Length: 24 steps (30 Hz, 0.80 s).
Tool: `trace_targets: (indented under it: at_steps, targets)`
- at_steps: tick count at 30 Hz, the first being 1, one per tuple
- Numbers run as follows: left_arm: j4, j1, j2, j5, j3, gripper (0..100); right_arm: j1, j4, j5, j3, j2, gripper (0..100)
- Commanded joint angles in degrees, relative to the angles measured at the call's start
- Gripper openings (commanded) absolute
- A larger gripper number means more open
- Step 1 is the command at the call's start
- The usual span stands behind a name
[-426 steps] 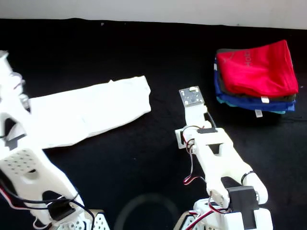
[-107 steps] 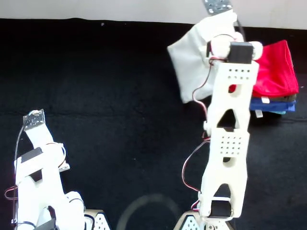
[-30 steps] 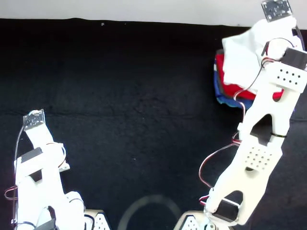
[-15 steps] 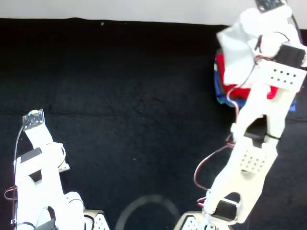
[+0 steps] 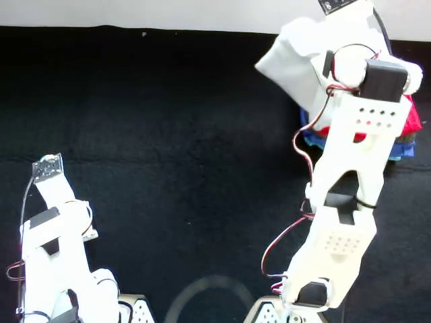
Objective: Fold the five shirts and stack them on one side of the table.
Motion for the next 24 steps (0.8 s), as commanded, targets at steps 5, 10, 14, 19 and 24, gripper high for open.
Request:
trace_targets:
  at_steps: [5,10,14,19,24]
  targets:
    - [-1.14,-0.13,-0.66,-0.09,0.13,1,-2.42,1.27,-2.37,-2.86,-7.43,0.5]
    - [-1.14,-0.13,-0.66,-0.09,0.13,1,-2.07,1.19,-2.02,-2.86,-6.2,0.5]
    - [-1.14,-0.13,-0.66,-0.09,0.13,1,1.27,1.01,-0.97,-2.86,-2.86,0.5]
    - [-1.14,-0.13,-0.66,-0.09,0.13,1,7.25,-4.0,4.13,-2.86,4.35,0.5]
    - [-1.14,-0.13,-0.66,-0.09,0.13,1,11.47,-13.05,8.62,-2.86,13.76,0.5]
